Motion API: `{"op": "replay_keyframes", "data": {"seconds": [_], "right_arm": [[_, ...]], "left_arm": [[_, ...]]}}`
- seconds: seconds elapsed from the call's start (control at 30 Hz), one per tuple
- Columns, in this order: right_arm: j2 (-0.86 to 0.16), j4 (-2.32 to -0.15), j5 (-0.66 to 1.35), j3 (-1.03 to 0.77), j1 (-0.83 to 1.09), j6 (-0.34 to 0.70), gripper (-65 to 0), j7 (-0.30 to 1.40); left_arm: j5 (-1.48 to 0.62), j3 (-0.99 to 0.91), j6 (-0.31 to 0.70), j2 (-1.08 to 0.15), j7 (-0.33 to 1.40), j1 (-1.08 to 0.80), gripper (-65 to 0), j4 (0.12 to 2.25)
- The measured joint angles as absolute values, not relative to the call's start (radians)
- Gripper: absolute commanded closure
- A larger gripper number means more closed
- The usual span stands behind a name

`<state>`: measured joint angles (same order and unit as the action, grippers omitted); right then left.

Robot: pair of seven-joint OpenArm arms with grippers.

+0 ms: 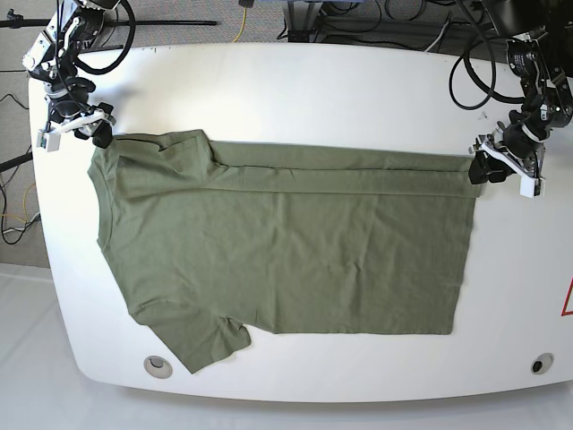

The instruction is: Fold the T-shirt properly

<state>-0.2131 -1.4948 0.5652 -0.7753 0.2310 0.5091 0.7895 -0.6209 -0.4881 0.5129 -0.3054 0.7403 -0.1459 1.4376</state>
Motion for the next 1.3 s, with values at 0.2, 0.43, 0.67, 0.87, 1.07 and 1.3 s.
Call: {"op": "replay_keyframes", "data": {"seconds": [0.2,0.43,0.67,0.87,1.07,1.3], "right_arm": [[-0.208,-1.497,0.562,-0.772,0.231,0.509,-31.0,0.789],[-0.2,-1.507,0.561,-0.77,0.231,0.511,-31.0,0.788],[-0.19,-1.511,0.561,-0.772,0.232,0.513,-31.2,0.788],[-0.189,-1.51,0.561,-0.77,0.231,0.513,-31.2,0.79],[-0.196,-1.497,0.553,-0.756,0.222,0.513,-30.0,0.789],[-0.192,-1.476,0.519,-0.708,0.201,0.496,-6.9,0.77]], "left_arm": [[-0.621,-0.49,0.513,-0.305,0.74,-0.147,-26.0,1.436],[-0.621,-0.49,0.513,-0.305,0.74,-0.147,-26.0,1.432],[-0.621,-0.49,0.513,-0.303,0.741,-0.141,-25.5,1.432],[-0.621,-0.49,0.513,-0.303,0.74,-0.138,-25.3,1.432],[-0.621,-0.49,0.513,-0.303,0.74,-0.141,-25.0,1.431],[-0.621,-0.496,0.508,-0.304,0.74,-0.138,-24.8,1.428]]}}
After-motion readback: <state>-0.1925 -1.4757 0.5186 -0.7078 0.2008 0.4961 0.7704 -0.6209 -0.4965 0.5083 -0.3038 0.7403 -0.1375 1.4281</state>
